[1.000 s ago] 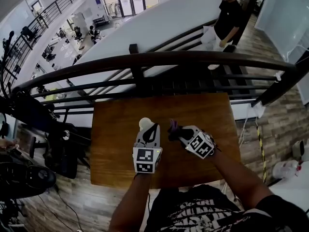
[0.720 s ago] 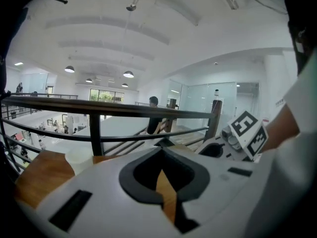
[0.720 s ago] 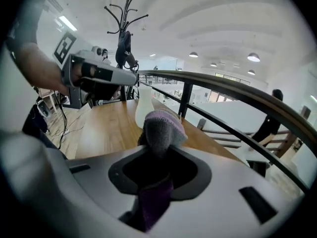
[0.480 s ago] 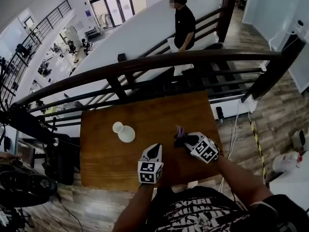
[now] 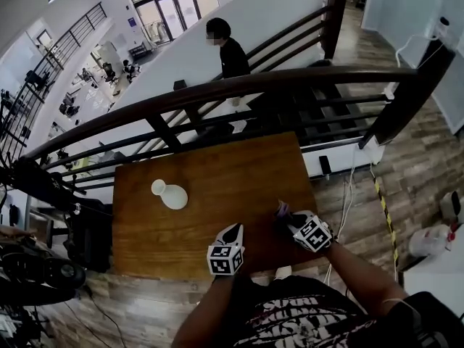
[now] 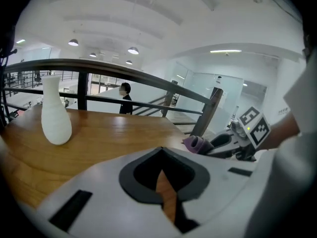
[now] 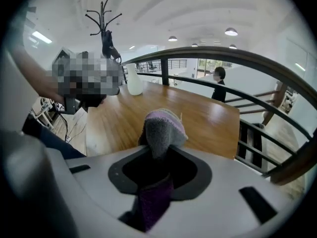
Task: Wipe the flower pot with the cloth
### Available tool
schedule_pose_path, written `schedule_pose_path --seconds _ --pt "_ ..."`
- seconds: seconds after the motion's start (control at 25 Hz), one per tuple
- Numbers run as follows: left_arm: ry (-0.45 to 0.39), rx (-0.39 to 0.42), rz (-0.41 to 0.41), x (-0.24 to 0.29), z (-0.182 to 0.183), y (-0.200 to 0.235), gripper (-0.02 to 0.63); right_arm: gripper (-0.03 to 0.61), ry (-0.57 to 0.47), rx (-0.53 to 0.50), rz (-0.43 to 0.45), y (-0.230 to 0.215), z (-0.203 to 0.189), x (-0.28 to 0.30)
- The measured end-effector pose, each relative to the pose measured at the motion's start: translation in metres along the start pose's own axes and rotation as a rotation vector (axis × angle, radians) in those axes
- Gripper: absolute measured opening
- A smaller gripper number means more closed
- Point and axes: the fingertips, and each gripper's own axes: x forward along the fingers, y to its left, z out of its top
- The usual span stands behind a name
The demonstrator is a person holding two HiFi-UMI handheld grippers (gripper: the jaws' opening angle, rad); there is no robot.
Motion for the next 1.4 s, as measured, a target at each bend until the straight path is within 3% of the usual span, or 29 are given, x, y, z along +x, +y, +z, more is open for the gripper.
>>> schedule_pose_path --seconds 0.08,0.24,0.4,0.52,0.72,0.8,0.92,1.0,1.24,1.4 --pt "0.018 -0.004 0.013 0.003 -0.008 -0.001 -0.002 0.086 0.013 0.017 0.02 0.003 -0.013 0.004" --pt "0.044 -0.021 0.039 0.008 -0.023 -0.003 -0.002 0.164 0.016 0.081 0.091 0.014 -0.026 0.018" --pt "0.06 -0.025 0.047 0.02 -0.033 -0.008 -0.002 0.207 0.025 0.086 0.102 0.016 -0.028 0.03" --pt "0.06 -0.044 0.054 0.024 -0.037 -0.01 -0.002 0.215 -0.01 0.088 0.098 0.018 -0.017 0.026" --pt "0.014 -0.095 0.098 0.008 -0.023 -0.01 -0.002 0.213 -0.16 0.098 0.081 0.027 0.033 -0.003" --pt "-0.023 -0.108 0.123 -0.004 -0.011 -0.01 -0.002 0.184 -0.225 0.096 0.065 0.03 0.058 -0.014" --pt "-0.074 -0.083 0.164 -0.032 0.01 -0.004 -0.002 0.053 -0.3 0.08 0.027 0.037 0.098 -0.027" --pt "-0.117 -0.083 0.194 -0.054 0.025 0.004 -0.002 0.014 -0.342 0.066 0.03 0.047 0.123 -0.035" --pt "-0.297 -0.01 0.295 -0.126 0.088 0.023 -0.002 -0.002 -0.548 0.073 0.04 0.073 0.198 -0.072" --pt "-0.397 0.081 0.351 -0.171 0.104 0.018 -0.002 -0.002 -0.656 -0.007 -0.014 0.11 0.216 -0.1"
